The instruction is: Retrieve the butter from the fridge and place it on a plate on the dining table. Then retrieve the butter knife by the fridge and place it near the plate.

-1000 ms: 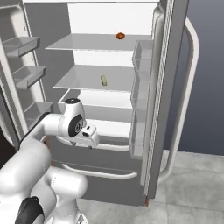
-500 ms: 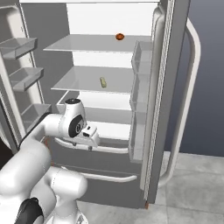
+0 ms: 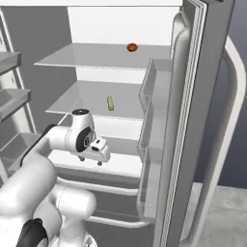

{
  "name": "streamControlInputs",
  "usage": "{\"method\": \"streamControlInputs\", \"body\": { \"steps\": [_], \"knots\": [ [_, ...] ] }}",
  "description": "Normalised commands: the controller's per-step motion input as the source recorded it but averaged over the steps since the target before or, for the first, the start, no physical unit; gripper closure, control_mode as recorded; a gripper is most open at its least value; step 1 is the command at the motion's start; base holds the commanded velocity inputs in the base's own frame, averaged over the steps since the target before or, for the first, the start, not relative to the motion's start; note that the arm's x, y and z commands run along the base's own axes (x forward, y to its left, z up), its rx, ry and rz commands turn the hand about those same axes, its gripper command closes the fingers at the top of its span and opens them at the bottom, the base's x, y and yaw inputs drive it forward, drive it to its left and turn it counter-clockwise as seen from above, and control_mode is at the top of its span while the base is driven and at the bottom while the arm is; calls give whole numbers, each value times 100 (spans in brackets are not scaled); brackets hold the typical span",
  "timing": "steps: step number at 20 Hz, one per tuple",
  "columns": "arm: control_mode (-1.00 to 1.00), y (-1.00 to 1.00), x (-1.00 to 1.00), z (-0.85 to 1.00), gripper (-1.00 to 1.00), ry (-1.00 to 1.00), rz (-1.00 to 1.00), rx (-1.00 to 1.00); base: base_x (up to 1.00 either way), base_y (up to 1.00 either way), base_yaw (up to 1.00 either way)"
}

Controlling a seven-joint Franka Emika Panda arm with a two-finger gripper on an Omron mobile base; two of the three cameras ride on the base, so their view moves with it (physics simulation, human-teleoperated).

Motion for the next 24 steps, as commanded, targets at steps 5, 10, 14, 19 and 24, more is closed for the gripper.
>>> {"method": "streamControlInputs", "body": {
  "steps": [5, 10, 14, 19, 24],
  "knots": [
    [100, 0, 0, 0, -100, 0, 0, 0, 61, -18, 9],
    [100, 0, 0, 0, -100, 0, 0, 0, 75, -31, 8],
    [100, 0, 0, 0, -100, 0, 0, 0, 62, -41, 7],
    [100, 0, 0, 0, -100, 0, 0, 0, 53, -34, 6],
    [100, 0, 0, 0, -100, 0, 0, 0, 18, -3, 2]
  ]
}}
